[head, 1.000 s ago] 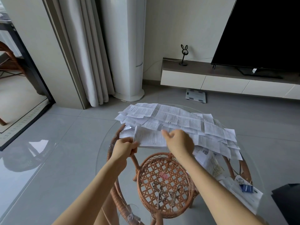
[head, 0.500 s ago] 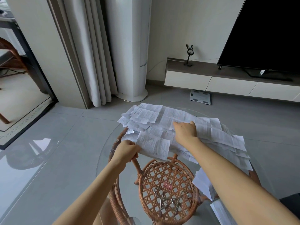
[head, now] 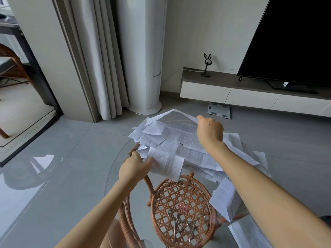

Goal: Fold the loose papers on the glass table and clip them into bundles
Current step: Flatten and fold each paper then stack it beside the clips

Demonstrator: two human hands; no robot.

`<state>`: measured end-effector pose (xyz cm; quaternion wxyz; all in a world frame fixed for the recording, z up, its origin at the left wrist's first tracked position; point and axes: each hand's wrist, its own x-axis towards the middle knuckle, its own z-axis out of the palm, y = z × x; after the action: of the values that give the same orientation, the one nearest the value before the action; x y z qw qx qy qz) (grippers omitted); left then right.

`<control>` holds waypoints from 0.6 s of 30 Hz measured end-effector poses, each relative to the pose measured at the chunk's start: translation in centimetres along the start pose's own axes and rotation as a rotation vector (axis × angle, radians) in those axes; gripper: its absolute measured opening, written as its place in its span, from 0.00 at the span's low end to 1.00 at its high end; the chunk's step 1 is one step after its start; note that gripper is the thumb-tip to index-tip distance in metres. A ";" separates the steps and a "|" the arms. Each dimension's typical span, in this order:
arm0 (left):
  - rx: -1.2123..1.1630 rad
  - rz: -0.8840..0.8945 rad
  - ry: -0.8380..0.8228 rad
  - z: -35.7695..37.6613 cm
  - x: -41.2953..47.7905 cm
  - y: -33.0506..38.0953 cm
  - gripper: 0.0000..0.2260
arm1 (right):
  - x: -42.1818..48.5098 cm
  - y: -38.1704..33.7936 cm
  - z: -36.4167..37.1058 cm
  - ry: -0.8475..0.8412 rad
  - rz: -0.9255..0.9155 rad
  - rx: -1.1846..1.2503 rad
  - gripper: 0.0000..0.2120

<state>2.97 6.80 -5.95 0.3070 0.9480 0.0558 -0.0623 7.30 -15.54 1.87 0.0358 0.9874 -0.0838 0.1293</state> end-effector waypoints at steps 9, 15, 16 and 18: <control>0.010 0.036 0.165 -2.4 -3.4 2.1 0.18 | 0.8 1.1 -9.0 0.402 0.108 0.373 0.17; 0.040 0.132 0.127 -2.0 -7.2 2.2 0.12 | -1.2 1.8 -14.4 0.578 0.127 0.709 0.19; 0.036 0.136 0.130 -2.0 -7.7 2.2 0.11 | -2.1 2.0 -15.2 0.581 0.117 0.774 0.20; 0.021 0.134 0.140 -2.0 -8.3 2.1 0.10 | -3.2 2.3 -16.4 0.561 0.128 0.960 0.20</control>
<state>-4.71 5.75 -1.87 0.2958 0.9548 0.0130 0.0241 -0.25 -15.83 17.00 -0.4047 0.8137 -0.0624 0.4125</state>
